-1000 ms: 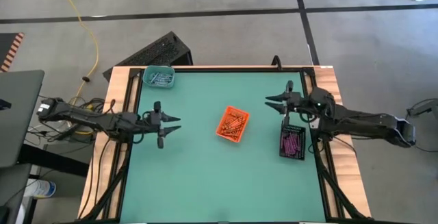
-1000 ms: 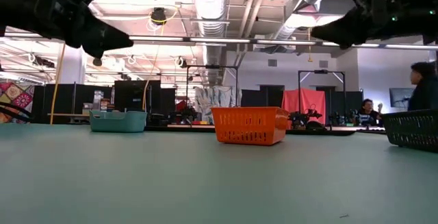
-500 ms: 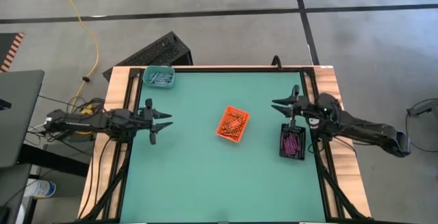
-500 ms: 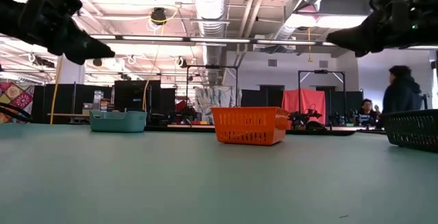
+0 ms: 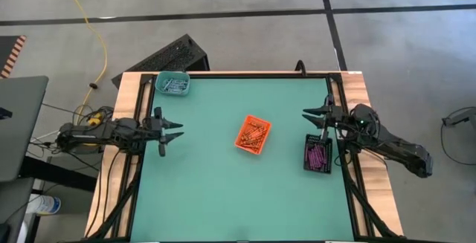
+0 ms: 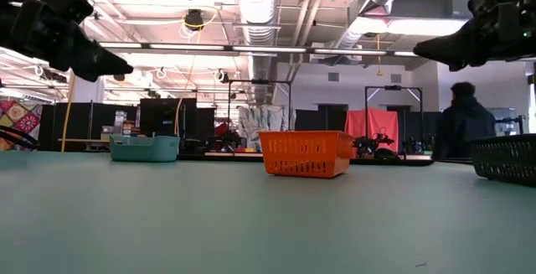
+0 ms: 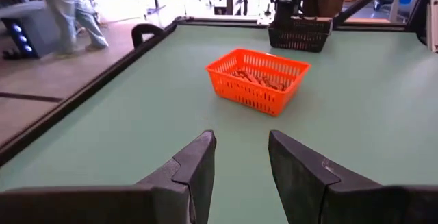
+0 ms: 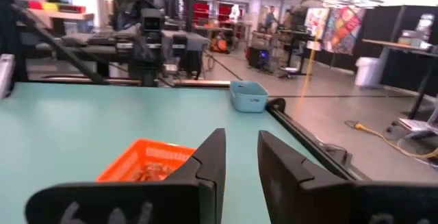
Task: Sort crayons
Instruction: Return to Home Position
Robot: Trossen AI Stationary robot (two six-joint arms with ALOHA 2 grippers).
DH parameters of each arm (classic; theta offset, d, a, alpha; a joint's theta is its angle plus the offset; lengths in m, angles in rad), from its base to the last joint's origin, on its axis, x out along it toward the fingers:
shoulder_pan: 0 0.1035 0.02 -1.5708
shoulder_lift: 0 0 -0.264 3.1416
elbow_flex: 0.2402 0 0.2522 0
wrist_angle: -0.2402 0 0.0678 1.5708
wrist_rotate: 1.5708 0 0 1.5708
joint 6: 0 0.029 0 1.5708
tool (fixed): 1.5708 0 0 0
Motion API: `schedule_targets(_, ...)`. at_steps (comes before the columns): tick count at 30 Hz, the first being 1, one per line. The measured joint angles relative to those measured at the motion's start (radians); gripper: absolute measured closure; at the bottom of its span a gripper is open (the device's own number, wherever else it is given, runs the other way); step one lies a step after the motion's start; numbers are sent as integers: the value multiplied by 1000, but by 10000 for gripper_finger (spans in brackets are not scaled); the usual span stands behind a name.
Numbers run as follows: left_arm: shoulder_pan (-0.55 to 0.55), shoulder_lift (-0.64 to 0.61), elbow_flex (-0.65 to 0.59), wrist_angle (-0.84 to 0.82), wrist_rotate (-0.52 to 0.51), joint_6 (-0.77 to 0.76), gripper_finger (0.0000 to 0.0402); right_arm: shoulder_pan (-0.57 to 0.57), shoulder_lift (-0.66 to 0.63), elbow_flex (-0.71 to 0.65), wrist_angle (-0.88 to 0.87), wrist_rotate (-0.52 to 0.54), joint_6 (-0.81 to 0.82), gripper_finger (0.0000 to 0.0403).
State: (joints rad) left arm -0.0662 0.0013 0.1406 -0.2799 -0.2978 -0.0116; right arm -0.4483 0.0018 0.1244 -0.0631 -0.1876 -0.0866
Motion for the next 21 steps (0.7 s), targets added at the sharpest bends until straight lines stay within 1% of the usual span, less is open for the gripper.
schedule_targets(3,-2,1,0,5,7,-4,275,0,0,-5,-18,-12,-17,313)
schedule_targets(6,-2,1,0,32,47,1,275,0,0,-21,-11,-79,-28,319)
schedule_targets(8,-2,1,0,58,58,3,275,1,-1,-35,-1,-98,-27,325)
schedule_targets(11,-2,1,0,75,54,11,275,1,0,-65,-5,-99,-5,336)
schedule_targets(14,-3,1,0,74,50,11,275,23,7,-97,88,-103,32,344)
schedule_targets(16,-11,1,0,72,41,11,275,56,13,-116,138,-107,36,346)
schedule_targets(21,-65,1,0,69,-30,19,282,161,13,-116,124,-43,15,347)
